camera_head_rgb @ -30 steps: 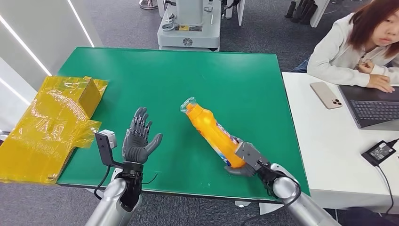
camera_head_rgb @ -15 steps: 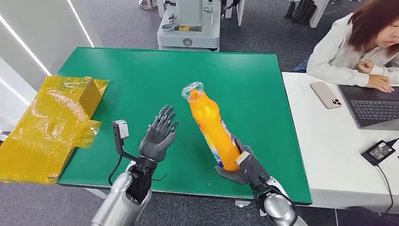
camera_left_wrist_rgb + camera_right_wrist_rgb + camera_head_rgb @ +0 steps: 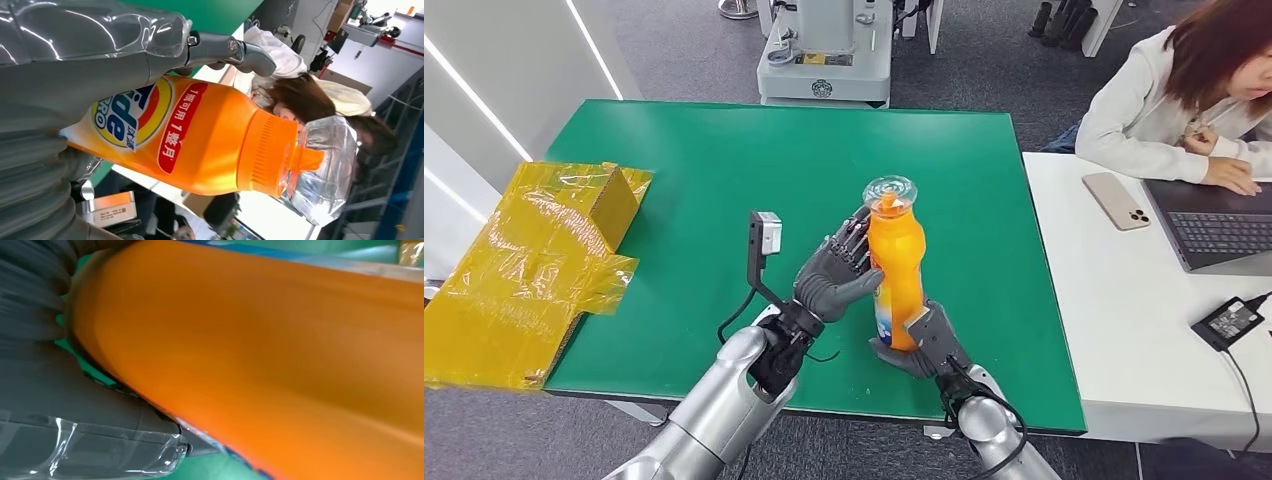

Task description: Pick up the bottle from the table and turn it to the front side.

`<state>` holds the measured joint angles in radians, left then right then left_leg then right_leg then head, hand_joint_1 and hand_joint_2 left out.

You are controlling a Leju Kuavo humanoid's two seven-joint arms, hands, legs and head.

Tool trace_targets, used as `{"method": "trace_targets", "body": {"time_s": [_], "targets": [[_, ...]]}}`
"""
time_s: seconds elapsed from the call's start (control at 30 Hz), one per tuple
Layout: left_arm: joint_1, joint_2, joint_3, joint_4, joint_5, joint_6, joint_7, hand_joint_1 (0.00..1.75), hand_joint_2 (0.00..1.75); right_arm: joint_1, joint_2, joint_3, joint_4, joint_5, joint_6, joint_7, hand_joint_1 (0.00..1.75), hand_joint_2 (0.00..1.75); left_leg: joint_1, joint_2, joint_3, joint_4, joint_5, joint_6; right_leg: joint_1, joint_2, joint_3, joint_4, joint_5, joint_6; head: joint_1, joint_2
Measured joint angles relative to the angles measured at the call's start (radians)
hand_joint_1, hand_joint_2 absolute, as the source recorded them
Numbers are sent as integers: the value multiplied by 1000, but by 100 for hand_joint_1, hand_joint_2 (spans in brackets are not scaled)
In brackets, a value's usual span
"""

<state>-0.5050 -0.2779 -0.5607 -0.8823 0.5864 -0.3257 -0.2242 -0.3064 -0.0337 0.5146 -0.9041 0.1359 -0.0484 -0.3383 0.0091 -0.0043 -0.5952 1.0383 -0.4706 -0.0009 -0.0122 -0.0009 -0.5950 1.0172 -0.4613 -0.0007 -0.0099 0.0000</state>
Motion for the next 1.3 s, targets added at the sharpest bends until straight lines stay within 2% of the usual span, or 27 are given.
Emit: {"method": "trace_targets", "body": {"time_s": [0.17,0.33,0.6,0.83,1.07,1.17,1.2,1.23,1.3], "targets": [[-61,-15,-97,106,-208,107,-93,0,175,-1,5,-28,50,16,-8,8,175,175,0,0,0,0,0,0,0,0,0,0,0,0,0,0],[-104,-30,-165,196,-353,173,-146,0,175,-1,5,-45,78,25,-9,36,175,175,0,0,-1,0,0,0,0,0,0,0,0,0,0,0],[-150,-37,-206,282,-459,236,-159,0,175,-7,6,-54,109,26,-3,44,175,175,0,0,-1,0,0,0,0,0,0,0,0,0,0,0],[-193,-36,-208,339,-368,146,-97,0,175,-20,6,-50,131,28,14,37,175,175,0,0,2,0,0,0,0,0,3,0,0,0,0,0],[-201,-38,-207,366,-234,65,6,0,175,-38,6,-25,156,45,8,34,175,175,0,0,3,0,0,0,0,0,4,0,1,0,0,0],[-212,-37,-207,367,-154,28,70,41,175,-40,6,-16,162,66,-22,39,175,175,0,0,4,0,1,0,0,-1,5,0,0,0,0,0],[-217,-35,-207,367,-126,17,92,61,175,-41,6,-14,162,73,-31,43,175,175,0,0,4,0,1,0,0,-1,5,0,0,0,0,0],[-222,-34,-207,367,-104,12,109,72,175,-40,6,-12,163,79,-39,48,175,175,0,0,5,0,1,0,0,-1,6,0,0,0,0,0],[-230,-33,-207,367,-74,13,126,114,175,-40,6,-8,161,87,-50,60,175,175,0,0,5,0,1,1,0,-1,6,0,0,0,0,0]]}}
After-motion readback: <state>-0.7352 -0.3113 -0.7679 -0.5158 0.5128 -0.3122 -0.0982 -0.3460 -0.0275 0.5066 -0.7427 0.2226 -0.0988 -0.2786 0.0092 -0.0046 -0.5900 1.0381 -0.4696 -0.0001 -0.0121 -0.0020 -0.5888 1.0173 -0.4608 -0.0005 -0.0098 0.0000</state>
